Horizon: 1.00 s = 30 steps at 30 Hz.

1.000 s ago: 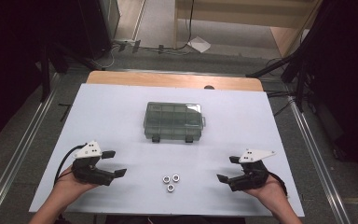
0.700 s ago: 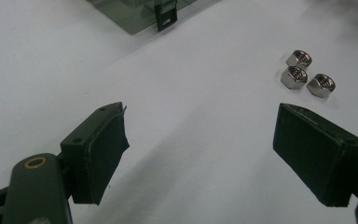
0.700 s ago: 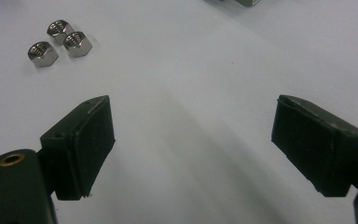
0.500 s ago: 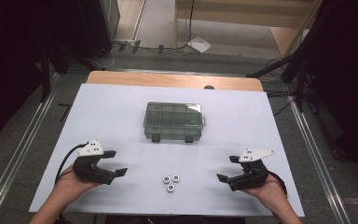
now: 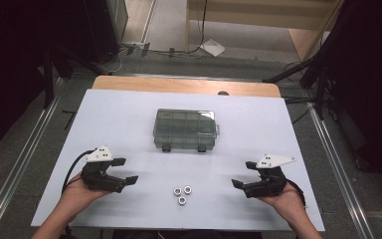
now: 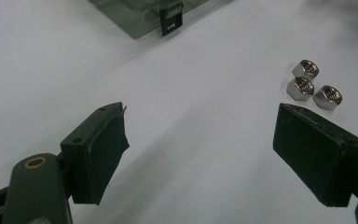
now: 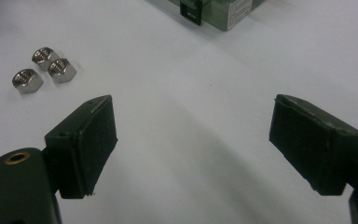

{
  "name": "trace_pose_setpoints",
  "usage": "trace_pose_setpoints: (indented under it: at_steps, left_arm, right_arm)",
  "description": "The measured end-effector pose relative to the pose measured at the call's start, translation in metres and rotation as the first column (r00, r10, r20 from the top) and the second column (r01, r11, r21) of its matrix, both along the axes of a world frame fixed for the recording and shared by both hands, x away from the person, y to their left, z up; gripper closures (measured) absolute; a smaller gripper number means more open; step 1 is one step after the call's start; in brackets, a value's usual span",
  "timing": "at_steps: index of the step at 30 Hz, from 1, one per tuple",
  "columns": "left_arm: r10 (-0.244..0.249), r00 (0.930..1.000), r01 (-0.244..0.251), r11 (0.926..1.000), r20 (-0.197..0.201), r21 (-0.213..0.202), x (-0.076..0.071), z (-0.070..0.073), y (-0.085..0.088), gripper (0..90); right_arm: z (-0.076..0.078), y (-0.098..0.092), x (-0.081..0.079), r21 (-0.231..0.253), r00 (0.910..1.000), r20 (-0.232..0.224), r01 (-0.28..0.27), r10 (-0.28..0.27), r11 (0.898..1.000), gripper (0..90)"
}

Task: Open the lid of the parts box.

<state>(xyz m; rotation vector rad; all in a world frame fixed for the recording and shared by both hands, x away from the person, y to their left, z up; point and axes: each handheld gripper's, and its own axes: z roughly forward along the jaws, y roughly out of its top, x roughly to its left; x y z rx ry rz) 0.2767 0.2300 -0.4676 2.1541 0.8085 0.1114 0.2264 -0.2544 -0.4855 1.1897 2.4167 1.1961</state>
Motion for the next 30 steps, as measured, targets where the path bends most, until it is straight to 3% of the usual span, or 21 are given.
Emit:
trace_pose_setpoints:
  at_steps: [9, 30]
  left_arm:
    - [0.001, 0.9997, -0.001, 1.0000, 0.024, 0.009, 0.007, 0.003, -0.004, 17.3]
    - [-0.018, 0.9998, 0.018, 0.9998, 0.011, 0.005, 0.024, 0.004, -0.019, 17.3]
  right_arm:
    - [0.001, 0.001, 0.005, 0.017, 0.9999, 0.007, 0.014, -0.014, 1.000, 16.4]
    - [0.000, 0.011, 0.021, 0.053, 0.9999, -0.012, 0.007, -0.006, 0.999, 19.6]
